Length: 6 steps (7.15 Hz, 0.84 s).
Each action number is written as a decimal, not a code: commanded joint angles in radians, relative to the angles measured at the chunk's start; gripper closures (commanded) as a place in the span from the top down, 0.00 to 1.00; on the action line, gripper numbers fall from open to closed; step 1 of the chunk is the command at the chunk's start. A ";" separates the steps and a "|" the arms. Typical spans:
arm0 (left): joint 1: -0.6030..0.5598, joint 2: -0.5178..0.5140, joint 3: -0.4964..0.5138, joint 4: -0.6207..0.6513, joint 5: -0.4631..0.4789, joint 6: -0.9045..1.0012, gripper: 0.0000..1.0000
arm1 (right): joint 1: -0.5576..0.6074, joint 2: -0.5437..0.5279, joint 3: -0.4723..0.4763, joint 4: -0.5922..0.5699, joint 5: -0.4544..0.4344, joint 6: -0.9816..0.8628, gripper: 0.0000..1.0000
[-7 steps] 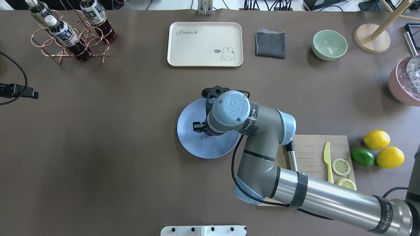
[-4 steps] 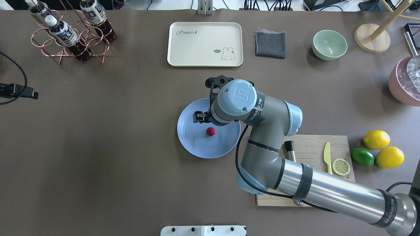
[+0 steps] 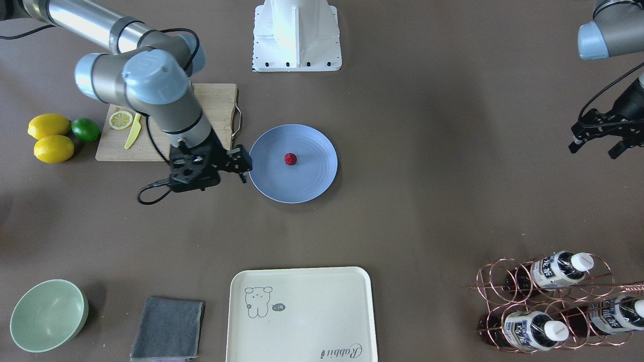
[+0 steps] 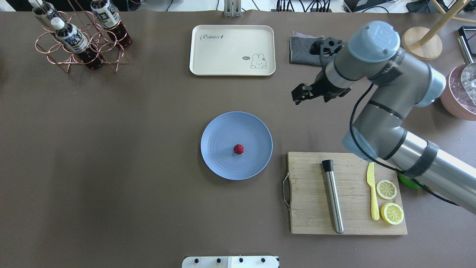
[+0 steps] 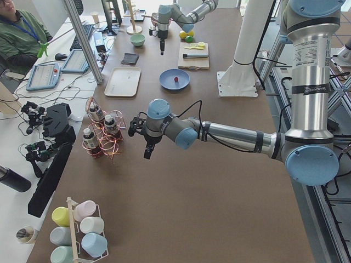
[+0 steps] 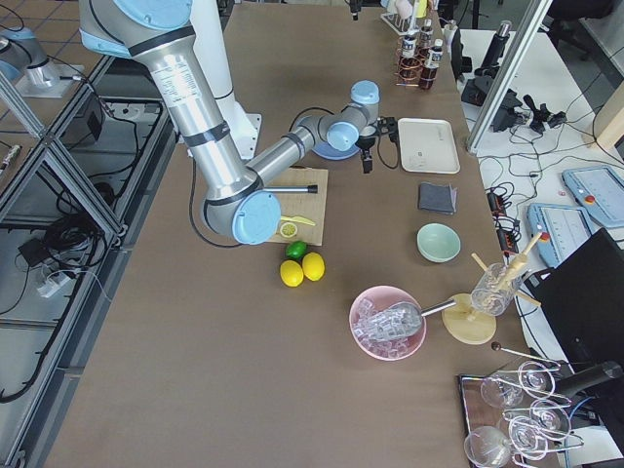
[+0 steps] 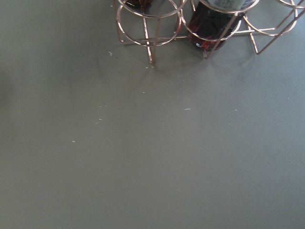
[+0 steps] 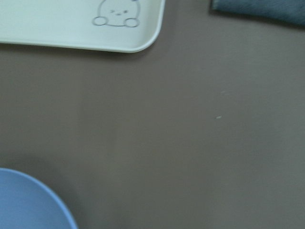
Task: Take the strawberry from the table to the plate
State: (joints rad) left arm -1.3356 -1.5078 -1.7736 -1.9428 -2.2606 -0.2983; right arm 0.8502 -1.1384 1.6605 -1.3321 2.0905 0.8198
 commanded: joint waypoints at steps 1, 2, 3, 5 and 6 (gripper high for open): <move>-0.138 -0.005 0.003 0.158 -0.002 0.286 0.98 | 0.236 -0.182 0.001 0.002 0.083 -0.347 1.00; -0.172 -0.003 0.006 0.210 0.001 0.367 0.98 | 0.365 -0.231 -0.051 0.004 0.147 -0.452 1.00; -0.189 0.000 0.008 0.234 0.001 0.370 0.98 | 0.494 -0.247 -0.136 0.001 0.228 -0.555 1.00; -0.192 0.006 0.036 0.228 -0.005 0.370 0.98 | 0.663 -0.254 -0.295 -0.002 0.270 -0.752 1.00; -0.191 0.002 0.043 0.226 -0.005 0.370 0.98 | 0.703 -0.277 -0.312 -0.002 0.270 -0.775 1.00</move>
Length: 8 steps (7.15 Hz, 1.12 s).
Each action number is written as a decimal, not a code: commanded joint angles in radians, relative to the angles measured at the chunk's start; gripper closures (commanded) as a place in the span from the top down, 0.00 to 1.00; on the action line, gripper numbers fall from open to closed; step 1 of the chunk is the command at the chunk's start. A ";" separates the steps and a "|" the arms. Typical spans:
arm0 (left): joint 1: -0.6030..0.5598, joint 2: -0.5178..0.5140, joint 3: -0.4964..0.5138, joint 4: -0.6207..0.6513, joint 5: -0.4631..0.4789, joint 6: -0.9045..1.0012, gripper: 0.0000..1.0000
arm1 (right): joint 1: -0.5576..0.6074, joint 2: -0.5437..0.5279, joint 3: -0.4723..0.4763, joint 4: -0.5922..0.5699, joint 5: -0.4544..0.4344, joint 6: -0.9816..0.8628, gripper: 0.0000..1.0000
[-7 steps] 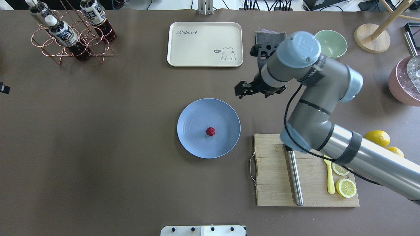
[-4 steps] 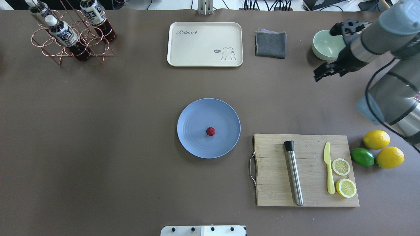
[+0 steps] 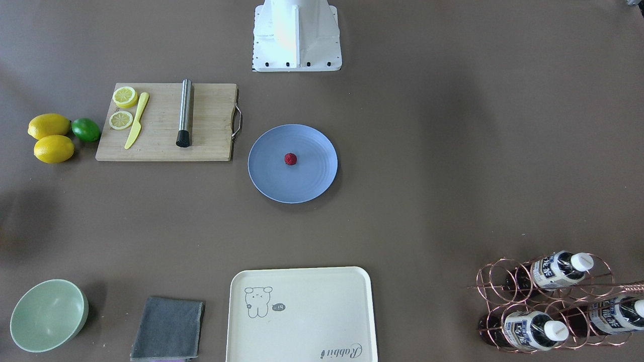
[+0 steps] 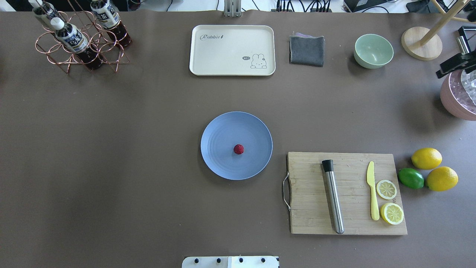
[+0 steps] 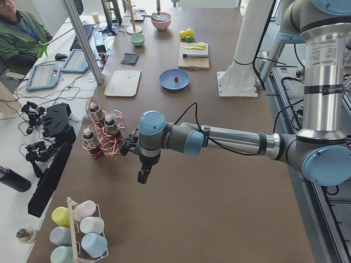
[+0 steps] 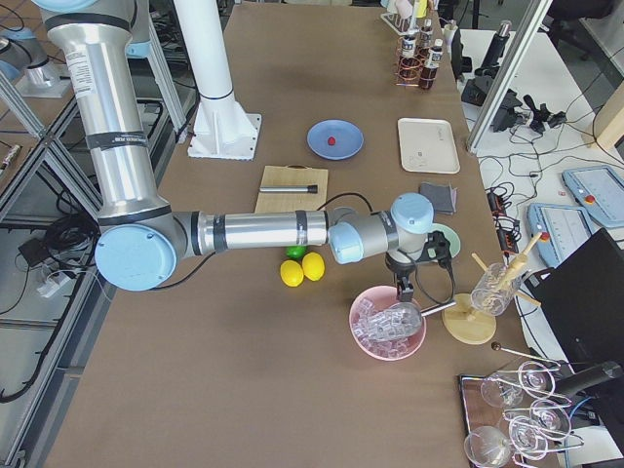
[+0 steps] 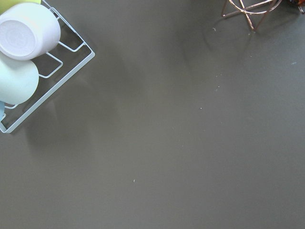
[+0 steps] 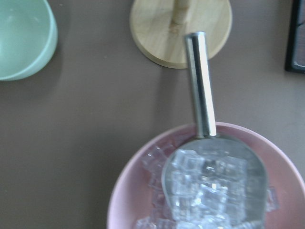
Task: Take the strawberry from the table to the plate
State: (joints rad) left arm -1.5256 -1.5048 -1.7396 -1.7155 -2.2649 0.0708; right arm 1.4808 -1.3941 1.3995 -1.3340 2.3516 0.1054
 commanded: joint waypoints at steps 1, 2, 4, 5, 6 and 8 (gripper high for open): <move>-0.001 -0.008 0.020 -0.007 -0.001 0.001 0.98 | 0.111 -0.049 -0.048 -0.001 0.020 -0.078 1.00; -0.001 -0.008 0.020 -0.007 -0.002 0.001 0.98 | 0.142 -0.072 -0.036 -0.002 0.043 -0.084 1.00; -0.001 -0.005 0.022 -0.009 -0.002 0.003 0.98 | 0.151 -0.094 0.145 -0.191 0.052 -0.084 1.00; -0.001 0.001 0.023 -0.010 -0.002 0.003 0.98 | 0.142 -0.118 0.283 -0.338 0.029 -0.085 1.00; -0.001 0.005 0.023 -0.010 -0.001 0.003 0.98 | 0.141 -0.147 0.349 -0.374 -0.001 -0.085 1.00; -0.001 0.006 0.023 -0.010 -0.001 0.001 0.98 | 0.141 -0.167 0.349 -0.369 0.003 -0.087 1.00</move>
